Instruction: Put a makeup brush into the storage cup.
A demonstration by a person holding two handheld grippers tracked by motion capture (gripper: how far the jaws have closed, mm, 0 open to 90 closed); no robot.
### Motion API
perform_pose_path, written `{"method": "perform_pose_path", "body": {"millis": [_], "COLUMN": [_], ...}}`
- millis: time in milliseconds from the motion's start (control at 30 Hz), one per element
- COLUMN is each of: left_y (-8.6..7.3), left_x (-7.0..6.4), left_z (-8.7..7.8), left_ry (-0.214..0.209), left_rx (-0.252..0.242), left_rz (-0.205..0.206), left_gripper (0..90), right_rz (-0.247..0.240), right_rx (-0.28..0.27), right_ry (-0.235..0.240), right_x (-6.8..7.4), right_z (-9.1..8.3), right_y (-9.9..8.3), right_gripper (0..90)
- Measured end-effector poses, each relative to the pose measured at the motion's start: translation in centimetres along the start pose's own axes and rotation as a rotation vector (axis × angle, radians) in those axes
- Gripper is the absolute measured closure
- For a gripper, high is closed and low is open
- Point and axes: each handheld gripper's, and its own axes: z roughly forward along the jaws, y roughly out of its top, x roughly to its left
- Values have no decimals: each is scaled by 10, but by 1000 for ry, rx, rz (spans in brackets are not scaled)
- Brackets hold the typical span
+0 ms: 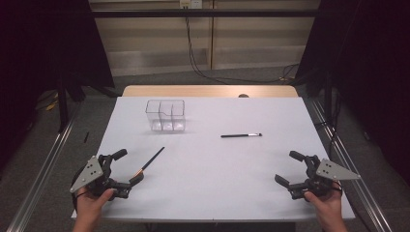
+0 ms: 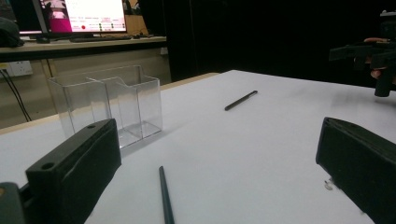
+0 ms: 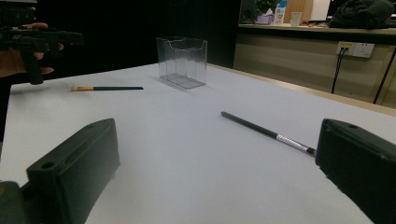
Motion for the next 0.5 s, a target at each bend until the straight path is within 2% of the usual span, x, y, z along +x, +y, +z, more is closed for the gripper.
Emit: {"method": "perform_pose_path", "body": {"millis": [500], "left_y": [2], "left_x": [2], "left_z": [3], "left_ry": [-1], "left_rx": [-5], "left_rz": [-3], "left_gripper": [0], "right_rz": [-3], "right_rx": [2], "right_ry": [0], "right_x": [0], "right_z": [1], "right_y": [0], "right_gripper": [0]}}
